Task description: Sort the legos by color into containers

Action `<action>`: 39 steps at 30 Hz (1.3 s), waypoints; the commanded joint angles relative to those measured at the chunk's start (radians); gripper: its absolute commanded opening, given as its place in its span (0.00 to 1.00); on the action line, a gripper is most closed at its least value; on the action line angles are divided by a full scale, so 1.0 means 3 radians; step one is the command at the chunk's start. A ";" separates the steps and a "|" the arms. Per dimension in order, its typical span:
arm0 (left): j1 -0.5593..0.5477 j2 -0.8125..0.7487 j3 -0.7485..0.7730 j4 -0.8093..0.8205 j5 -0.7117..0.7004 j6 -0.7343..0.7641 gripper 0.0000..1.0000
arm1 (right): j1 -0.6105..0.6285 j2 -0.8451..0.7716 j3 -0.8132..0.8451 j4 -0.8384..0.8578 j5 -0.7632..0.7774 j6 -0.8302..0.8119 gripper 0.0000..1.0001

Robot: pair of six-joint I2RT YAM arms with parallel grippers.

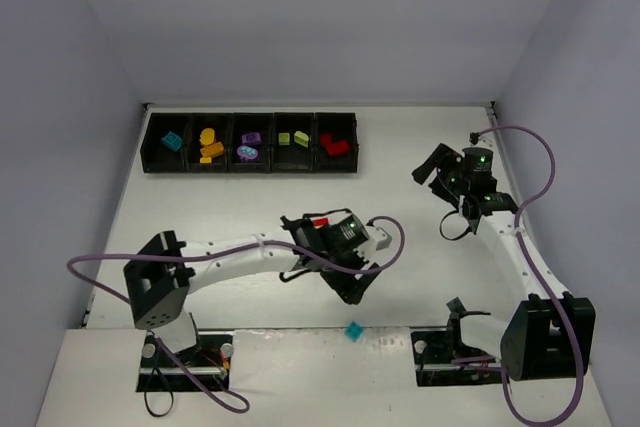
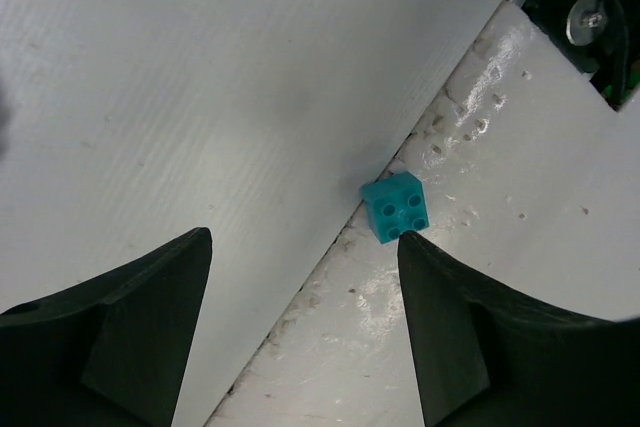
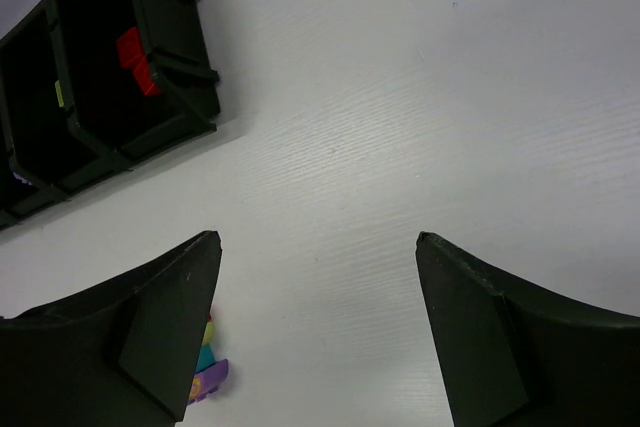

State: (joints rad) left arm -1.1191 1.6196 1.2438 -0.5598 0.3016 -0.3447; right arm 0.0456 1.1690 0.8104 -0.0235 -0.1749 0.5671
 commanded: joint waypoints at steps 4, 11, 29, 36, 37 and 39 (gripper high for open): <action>-0.0447 0.0251 0.0318 -0.0046 -0.0733 -0.0661 0.76 | -0.0050 0.0046 0.0009 0.0094 0.0148 0.0170 0.76; -0.0739 0.0502 0.0390 -0.0184 -0.0954 -0.0973 0.78 | -0.0050 0.0076 -0.0048 0.0094 0.0082 0.0165 0.76; -0.1020 0.0840 0.0390 -0.0404 -0.0949 -0.1336 0.68 | -0.0045 0.0086 -0.0135 0.0094 -0.0015 0.0176 0.76; -0.1025 0.0840 0.0359 -0.0414 -0.0974 -0.1346 0.05 | -0.0050 0.0092 -0.0155 0.0094 -0.0010 0.0181 0.76; -0.1025 0.0819 0.0349 -0.0409 -0.0995 -0.1346 0.04 | -0.0050 0.0081 -0.0160 0.0094 -0.0015 0.0191 0.76; -0.1025 0.0748 0.0328 -0.0414 -0.1107 -0.1331 0.00 | -0.0050 0.0086 -0.0165 0.0094 -0.0015 0.0196 0.76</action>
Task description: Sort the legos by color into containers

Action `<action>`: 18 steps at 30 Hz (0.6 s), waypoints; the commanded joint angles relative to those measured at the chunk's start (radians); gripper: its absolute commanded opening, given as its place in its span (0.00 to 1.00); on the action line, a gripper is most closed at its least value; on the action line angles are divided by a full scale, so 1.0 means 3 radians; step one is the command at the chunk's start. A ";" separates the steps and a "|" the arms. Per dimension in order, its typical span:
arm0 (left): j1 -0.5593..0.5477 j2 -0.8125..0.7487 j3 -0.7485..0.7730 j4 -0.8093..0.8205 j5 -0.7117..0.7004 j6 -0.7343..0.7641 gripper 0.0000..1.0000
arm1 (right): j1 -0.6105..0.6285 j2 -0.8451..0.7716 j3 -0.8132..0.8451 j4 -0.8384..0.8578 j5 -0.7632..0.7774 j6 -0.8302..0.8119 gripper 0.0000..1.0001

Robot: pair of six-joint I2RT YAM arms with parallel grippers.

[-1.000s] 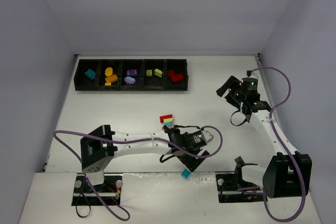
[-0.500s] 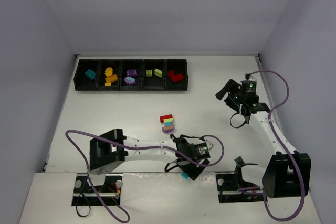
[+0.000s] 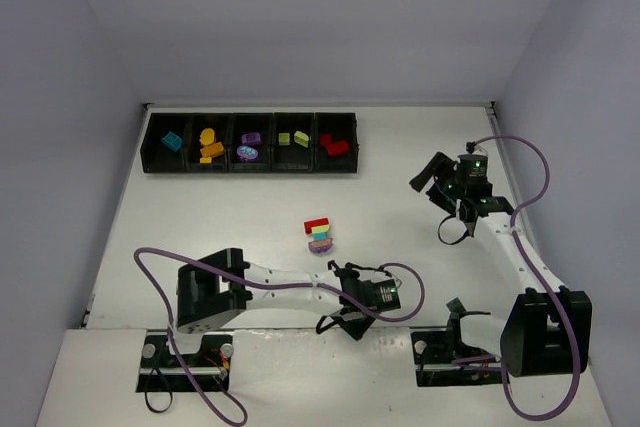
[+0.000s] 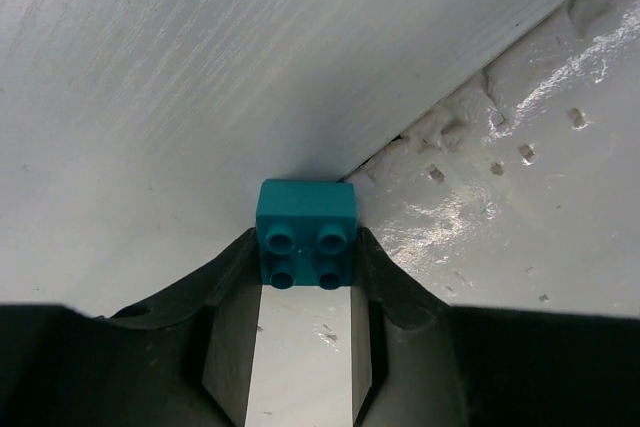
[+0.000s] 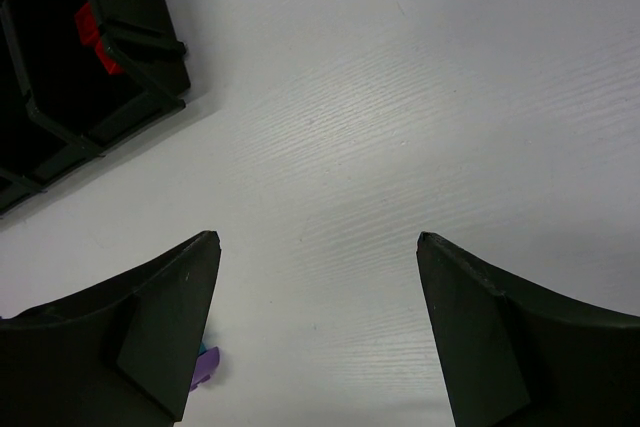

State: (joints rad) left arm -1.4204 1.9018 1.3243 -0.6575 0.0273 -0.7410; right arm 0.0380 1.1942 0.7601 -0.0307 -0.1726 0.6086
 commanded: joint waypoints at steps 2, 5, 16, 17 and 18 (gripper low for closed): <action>-0.0005 -0.0275 0.0065 -0.0150 -0.0254 -0.0015 0.00 | -0.0024 -0.0003 0.0008 0.0118 -0.0028 0.0063 0.76; 0.0199 -0.0530 0.0045 -0.0252 -0.0352 0.0010 0.00 | -0.0024 -0.0003 0.0023 0.0118 -0.0064 0.0047 0.75; 0.2946 -0.1191 0.0748 -0.0774 -0.0403 0.1277 0.00 | 0.0195 0.0013 0.0151 0.0174 -0.0181 -0.0116 0.72; 0.3143 -0.1130 0.0851 -0.0784 -0.0378 0.1355 0.00 | 0.0261 0.0023 0.0171 0.0174 -0.0197 -0.0127 0.73; 0.3337 -0.0982 0.0949 -0.0779 -0.0332 0.1421 0.00 | 0.0292 0.0053 0.0192 0.0174 -0.0207 -0.0162 0.73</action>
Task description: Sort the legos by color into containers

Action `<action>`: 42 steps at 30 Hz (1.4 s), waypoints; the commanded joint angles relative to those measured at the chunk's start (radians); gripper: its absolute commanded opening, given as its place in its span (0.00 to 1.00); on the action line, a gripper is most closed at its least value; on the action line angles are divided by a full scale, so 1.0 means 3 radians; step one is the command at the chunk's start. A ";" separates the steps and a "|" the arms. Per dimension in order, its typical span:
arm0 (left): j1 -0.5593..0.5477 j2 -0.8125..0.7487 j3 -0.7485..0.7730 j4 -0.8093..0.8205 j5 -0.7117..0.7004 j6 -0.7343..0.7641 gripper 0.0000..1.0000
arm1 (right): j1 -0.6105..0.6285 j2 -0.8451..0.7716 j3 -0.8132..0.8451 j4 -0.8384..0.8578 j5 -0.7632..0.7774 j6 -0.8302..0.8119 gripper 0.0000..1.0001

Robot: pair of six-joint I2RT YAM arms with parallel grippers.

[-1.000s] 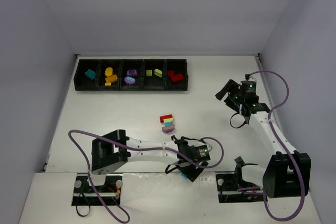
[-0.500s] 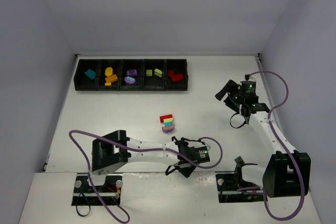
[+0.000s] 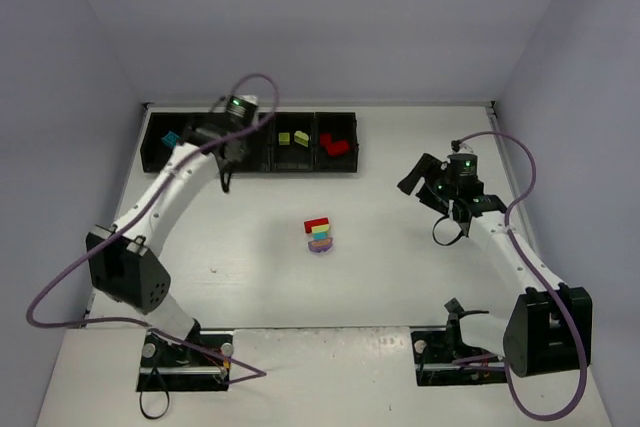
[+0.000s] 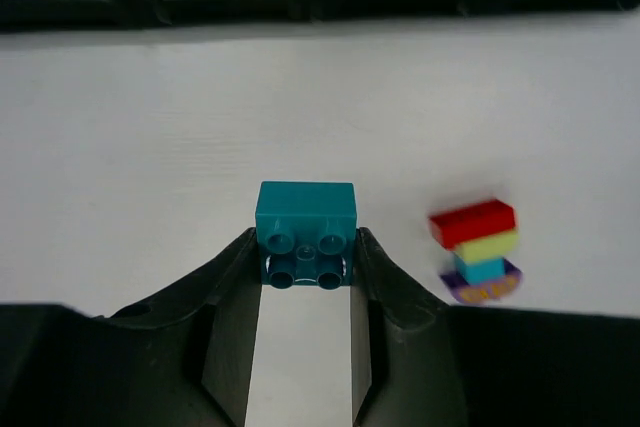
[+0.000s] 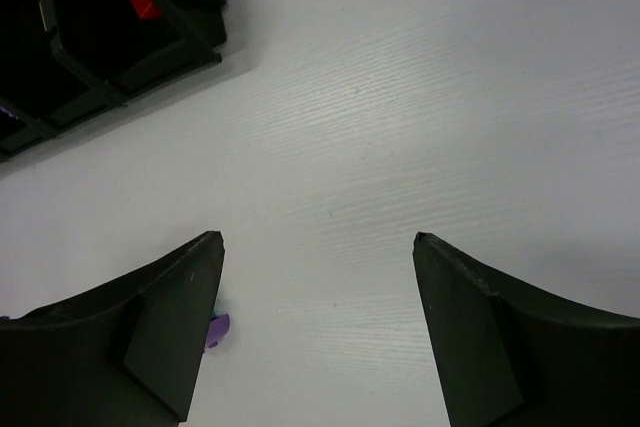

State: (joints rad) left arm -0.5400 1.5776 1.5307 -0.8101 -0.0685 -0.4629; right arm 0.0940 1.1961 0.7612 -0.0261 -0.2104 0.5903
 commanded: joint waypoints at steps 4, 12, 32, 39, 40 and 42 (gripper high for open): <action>0.1221 0.0585 0.1010 -0.0240 0.0228 0.0577 0.00 | 0.0305 0.0134 0.0290 0.0154 -0.0112 -0.0193 0.74; 0.2167 0.1802 0.2255 -0.0158 0.0259 0.0398 0.00 | 0.0525 0.0328 0.0459 0.0154 -0.0321 -0.0311 0.74; 0.2455 0.1885 0.2175 0.0210 0.0452 0.0531 0.73 | 0.0648 0.0543 0.0525 0.0179 -0.0521 -0.0572 0.74; 0.2067 0.0935 0.1193 0.0465 0.0795 0.0531 0.74 | 0.0964 0.0579 0.0576 0.0189 -0.0353 -0.0689 0.73; 0.1995 0.0716 0.1061 0.0537 0.0831 0.0521 0.74 | 0.1026 0.0609 0.0582 0.0189 -0.0312 -0.0674 0.73; 0.1821 0.0515 0.0673 0.0578 0.0883 0.0490 0.74 | 0.1143 0.0645 0.0597 0.0189 -0.0149 -0.0618 0.73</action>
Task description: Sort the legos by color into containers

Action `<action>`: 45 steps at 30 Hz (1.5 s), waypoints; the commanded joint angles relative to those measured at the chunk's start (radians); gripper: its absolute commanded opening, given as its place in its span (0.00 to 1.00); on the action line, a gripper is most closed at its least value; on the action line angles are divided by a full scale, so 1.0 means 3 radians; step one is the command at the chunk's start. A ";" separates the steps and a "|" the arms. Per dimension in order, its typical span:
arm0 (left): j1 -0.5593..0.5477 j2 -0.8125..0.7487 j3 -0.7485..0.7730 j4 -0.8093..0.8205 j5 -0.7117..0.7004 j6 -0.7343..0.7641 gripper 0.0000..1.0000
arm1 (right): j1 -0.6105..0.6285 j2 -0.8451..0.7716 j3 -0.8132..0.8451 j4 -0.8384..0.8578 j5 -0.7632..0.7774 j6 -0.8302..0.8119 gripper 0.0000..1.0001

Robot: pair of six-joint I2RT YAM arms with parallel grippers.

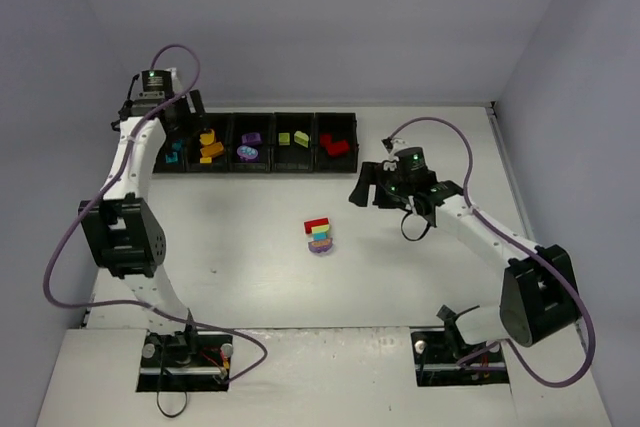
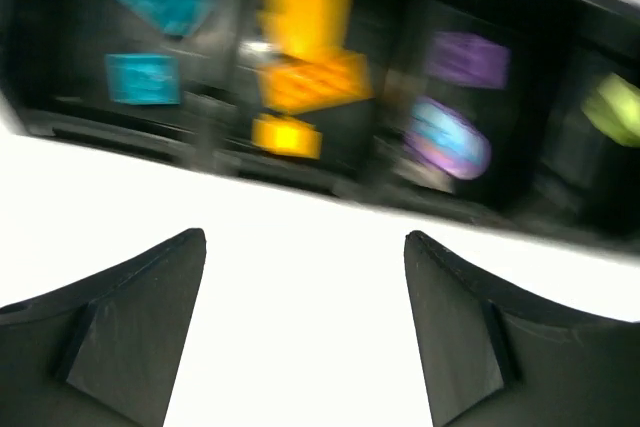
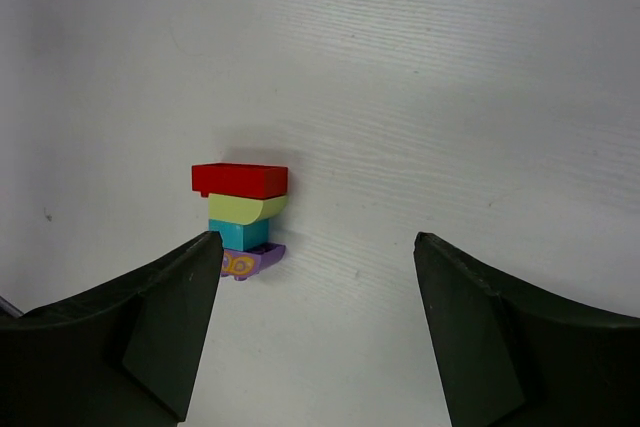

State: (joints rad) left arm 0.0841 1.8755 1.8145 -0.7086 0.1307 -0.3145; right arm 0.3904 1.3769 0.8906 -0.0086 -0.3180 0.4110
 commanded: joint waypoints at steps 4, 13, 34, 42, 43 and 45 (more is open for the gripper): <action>-0.0587 -0.0959 -0.0791 0.0240 0.0362 -0.0041 0.74 | 0.0574 0.0170 0.0212 0.0126 0.0573 0.0148 0.81; -0.0664 -0.1532 -0.1527 0.0072 0.0546 -0.0030 0.74 | 0.1234 0.0696 0.0554 0.0044 0.1433 0.0399 0.87; -0.0664 -0.1783 -0.1896 0.0041 0.0766 -0.0051 0.74 | 0.1633 0.1137 0.0841 -0.0564 0.1546 0.0685 0.89; -0.0700 -0.1691 -0.1866 0.0056 0.0812 -0.0041 0.74 | 0.1685 0.1346 0.0912 -0.0575 0.1459 0.0696 0.93; -0.0710 -0.1686 -0.1850 0.0056 0.0812 -0.0036 0.74 | 0.1690 0.1372 0.0928 -0.0575 0.1454 0.0701 0.93; -0.0715 -0.1675 -0.1840 0.0056 0.0812 -0.0036 0.74 | 0.1690 0.1418 0.0938 -0.0585 0.1413 0.0701 0.93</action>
State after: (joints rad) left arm -0.1230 1.3808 1.2259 -0.7208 0.3595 -0.3225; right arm 0.8894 1.7977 1.1278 -0.1715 0.1081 0.6037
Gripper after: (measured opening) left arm 0.735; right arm 0.927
